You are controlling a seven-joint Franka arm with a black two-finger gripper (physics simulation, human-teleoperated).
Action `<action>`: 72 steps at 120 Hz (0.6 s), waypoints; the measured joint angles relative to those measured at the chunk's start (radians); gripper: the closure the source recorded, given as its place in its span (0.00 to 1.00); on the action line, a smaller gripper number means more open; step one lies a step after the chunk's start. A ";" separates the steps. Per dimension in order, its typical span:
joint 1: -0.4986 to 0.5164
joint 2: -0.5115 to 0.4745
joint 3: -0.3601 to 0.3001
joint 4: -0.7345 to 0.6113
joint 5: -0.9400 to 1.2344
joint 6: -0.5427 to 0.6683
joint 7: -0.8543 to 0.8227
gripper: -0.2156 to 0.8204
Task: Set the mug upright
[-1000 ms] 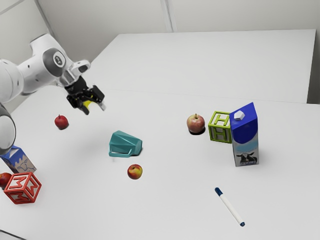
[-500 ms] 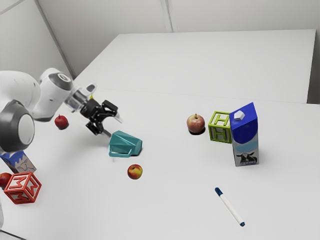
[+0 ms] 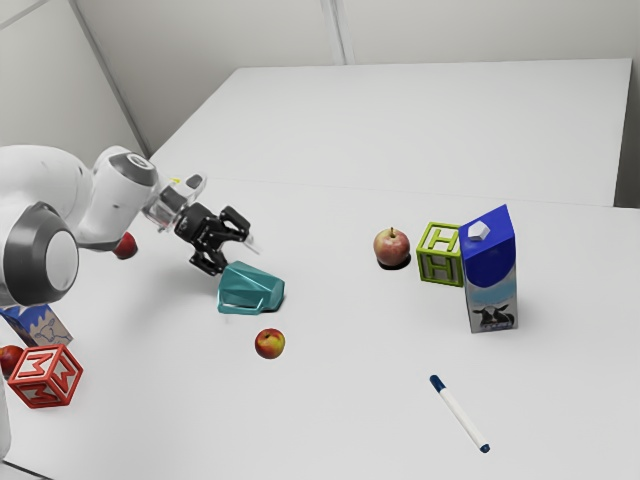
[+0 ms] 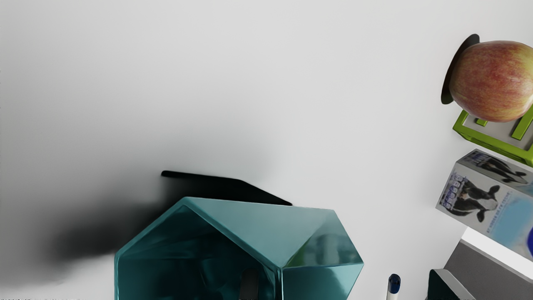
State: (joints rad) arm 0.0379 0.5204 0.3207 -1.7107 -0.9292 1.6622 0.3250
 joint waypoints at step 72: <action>-0.017 -0.022 -0.011 -0.017 -0.001 0.007 -0.041 0.94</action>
State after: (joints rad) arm 0.0211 0.4985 0.3098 -1.7276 -0.9298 1.6692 0.2838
